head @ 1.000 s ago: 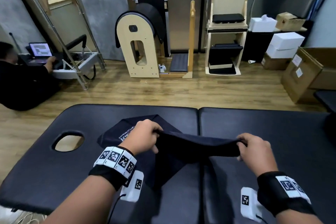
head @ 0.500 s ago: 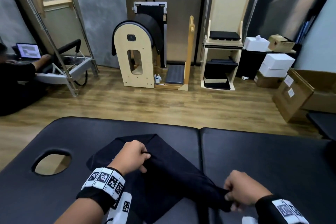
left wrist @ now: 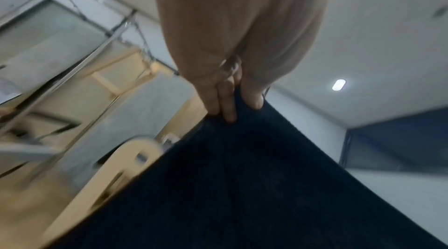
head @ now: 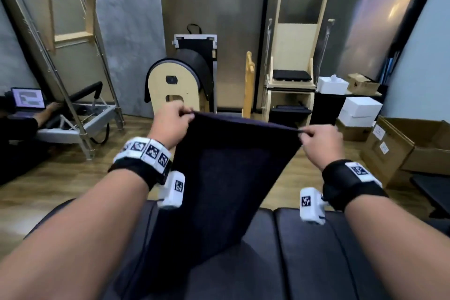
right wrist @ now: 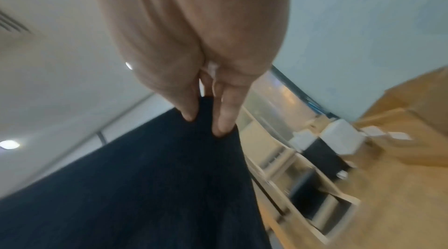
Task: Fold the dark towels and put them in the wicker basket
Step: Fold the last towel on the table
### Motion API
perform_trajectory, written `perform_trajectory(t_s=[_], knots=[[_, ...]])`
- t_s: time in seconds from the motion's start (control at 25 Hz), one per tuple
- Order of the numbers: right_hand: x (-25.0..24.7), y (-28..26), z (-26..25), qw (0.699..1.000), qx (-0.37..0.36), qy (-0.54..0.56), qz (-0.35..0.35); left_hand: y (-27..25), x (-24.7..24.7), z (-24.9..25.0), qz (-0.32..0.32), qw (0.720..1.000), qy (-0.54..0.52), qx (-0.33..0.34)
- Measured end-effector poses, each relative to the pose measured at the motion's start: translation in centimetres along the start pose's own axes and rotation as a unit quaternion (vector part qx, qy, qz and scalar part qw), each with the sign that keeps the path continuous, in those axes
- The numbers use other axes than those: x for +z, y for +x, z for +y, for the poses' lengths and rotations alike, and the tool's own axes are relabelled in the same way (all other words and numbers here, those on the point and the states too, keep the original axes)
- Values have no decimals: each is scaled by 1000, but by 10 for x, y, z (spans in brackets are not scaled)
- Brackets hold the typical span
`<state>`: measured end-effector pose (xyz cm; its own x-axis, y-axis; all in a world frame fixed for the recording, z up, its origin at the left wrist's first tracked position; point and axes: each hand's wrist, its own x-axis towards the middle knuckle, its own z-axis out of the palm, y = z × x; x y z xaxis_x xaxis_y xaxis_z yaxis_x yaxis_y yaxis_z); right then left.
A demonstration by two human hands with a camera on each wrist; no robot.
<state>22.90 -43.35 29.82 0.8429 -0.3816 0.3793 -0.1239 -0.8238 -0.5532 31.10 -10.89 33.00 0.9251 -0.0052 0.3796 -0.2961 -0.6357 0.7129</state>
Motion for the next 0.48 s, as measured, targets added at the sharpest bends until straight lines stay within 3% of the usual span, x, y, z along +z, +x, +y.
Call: perform_trajectory(t_s=[0.08, 0.16, 0.32, 0.48], knots=[[-43, 28, -33, 990, -54, 80, 106, 30, -46, 48, 103, 990, -25, 89], [-78, 39, -46, 973, -111, 124, 158, 34, -82, 82, 144, 977, -39, 155], [-117, 15, -33, 956, -188, 124, 190, -7, -99, 109, 152, 968, -22, 196], [-142, -49, 18, 963, -189, 81, 174, -87, -65, 112, 106, 979, -14, 176]])
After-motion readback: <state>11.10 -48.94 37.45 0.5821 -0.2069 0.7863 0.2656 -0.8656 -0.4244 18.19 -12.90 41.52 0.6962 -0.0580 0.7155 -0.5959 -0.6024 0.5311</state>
